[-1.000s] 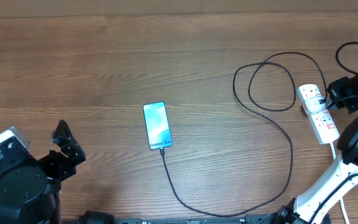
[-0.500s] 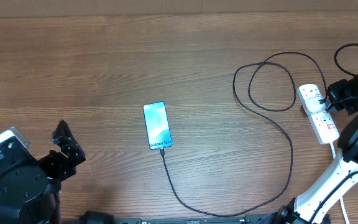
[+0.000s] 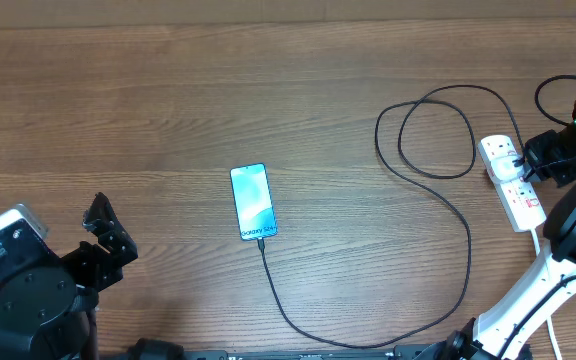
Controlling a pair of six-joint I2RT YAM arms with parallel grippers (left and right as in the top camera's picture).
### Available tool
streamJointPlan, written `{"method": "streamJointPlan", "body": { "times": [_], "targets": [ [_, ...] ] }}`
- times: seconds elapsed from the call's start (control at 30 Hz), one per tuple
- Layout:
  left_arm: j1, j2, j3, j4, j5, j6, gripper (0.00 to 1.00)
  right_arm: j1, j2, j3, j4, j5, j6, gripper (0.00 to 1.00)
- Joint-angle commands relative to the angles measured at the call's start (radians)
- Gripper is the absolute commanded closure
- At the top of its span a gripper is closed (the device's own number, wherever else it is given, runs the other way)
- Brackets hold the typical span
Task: Plug charger to phone and switch on socket
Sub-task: 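Press the orange switch on the power strip with the right gripper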
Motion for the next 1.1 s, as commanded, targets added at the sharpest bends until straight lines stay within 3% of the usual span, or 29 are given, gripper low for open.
{"method": "streamJointPlan", "body": {
  "times": [0.0, 0.47, 0.63, 1.07],
  "targets": [
    [-0.005, -0.004, -0.002, 0.001, -0.02, 0.019, 0.0, 0.032, 0.017, -0.032, 0.004, -0.024, -0.002, 0.96],
    [-0.005, -0.004, -0.002, 0.001, -0.02, 0.019, 0.0, 0.003, -0.029, 0.061, -0.069, -0.015, 0.003, 0.96],
    [-0.005, -0.004, -0.002, 0.001, -0.02, 0.019, 0.0, -0.008, -0.04, 0.06, -0.068, -0.062, -0.064, 0.96],
    [-0.005, -0.004, -0.002, 0.001, -0.02, 0.019, 0.0, -0.005, -0.013, 0.057, -0.037, -0.059, -0.082, 0.96]
  ]
}}
